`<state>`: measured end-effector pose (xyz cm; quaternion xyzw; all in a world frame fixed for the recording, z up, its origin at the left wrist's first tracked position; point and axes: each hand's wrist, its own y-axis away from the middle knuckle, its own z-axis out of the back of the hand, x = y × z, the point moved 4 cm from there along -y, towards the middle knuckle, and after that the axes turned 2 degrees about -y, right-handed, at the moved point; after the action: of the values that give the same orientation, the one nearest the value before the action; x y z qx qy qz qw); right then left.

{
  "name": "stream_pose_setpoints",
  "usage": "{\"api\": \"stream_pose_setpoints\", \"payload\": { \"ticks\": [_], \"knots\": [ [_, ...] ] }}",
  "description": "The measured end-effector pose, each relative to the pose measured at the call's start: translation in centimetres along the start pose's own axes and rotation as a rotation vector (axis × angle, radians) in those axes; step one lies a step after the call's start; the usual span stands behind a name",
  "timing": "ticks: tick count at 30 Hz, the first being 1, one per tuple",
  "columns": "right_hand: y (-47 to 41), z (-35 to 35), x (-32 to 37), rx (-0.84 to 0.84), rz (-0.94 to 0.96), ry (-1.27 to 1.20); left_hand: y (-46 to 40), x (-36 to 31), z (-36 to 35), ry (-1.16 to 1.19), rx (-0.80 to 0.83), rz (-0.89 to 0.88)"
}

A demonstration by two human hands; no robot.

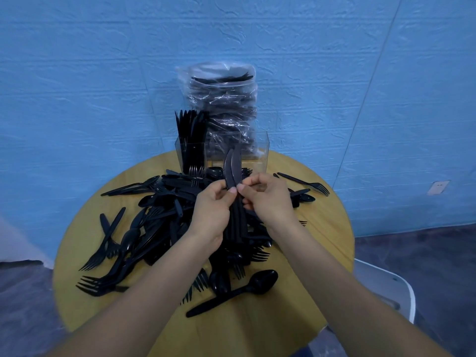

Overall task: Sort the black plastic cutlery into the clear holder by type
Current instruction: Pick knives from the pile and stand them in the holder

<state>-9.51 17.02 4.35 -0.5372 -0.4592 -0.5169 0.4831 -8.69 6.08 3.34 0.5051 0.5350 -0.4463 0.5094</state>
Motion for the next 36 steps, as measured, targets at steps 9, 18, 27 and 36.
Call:
{"api": "stream_pose_setpoints", "payload": {
  "ticks": [9,18,27,36],
  "knots": [
    [0.2,1.0,0.0,-0.001,0.065,0.141,-0.1,0.4,-1.0,0.098,0.033,0.066],
    [-3.0,5.7,-1.0,-0.049,0.084,0.543,-1.0,-0.3,0.9,-0.087,-0.069,0.004],
    [-4.9,6.5,-5.2,0.081,0.052,1.141,-1.6,0.1,1.7,-0.100,-0.064,0.028],
    [-5.1,6.7,-4.2,-0.090,0.185,1.149,-1.7,0.1,3.0,-0.094,-0.069,0.003]
  ]
}}
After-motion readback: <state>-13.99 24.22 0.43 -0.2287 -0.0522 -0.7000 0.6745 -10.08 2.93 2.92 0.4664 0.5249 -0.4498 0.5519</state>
